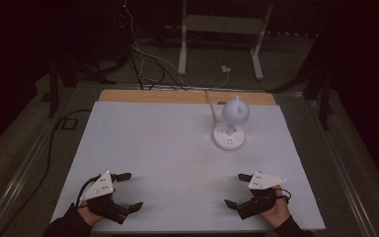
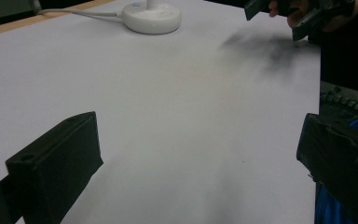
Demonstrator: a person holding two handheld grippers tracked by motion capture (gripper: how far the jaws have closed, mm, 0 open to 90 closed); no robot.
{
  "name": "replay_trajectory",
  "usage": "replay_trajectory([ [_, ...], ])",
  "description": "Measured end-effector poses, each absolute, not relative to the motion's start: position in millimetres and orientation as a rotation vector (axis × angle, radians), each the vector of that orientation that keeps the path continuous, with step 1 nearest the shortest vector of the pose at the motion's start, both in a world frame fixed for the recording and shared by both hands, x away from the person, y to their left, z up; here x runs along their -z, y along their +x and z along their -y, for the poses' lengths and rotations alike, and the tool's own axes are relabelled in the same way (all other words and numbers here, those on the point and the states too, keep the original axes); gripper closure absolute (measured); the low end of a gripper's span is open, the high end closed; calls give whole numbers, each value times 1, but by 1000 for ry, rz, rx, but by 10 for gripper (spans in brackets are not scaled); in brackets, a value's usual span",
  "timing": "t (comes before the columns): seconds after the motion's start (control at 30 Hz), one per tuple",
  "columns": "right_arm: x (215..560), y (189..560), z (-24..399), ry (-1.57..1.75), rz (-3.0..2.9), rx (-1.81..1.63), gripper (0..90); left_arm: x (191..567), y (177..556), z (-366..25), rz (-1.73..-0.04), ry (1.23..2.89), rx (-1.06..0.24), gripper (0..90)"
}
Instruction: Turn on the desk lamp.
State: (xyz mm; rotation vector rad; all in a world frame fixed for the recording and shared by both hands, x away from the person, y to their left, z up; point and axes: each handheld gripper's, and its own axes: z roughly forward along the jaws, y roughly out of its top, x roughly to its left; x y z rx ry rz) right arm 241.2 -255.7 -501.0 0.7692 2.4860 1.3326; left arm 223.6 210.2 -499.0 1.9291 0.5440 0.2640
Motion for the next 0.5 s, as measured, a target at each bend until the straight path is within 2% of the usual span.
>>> replay_trajectory([
  [0.5,474,246,256,699,-2513,-1398,0,499,224,-211,-546,1926,-260,3],
])
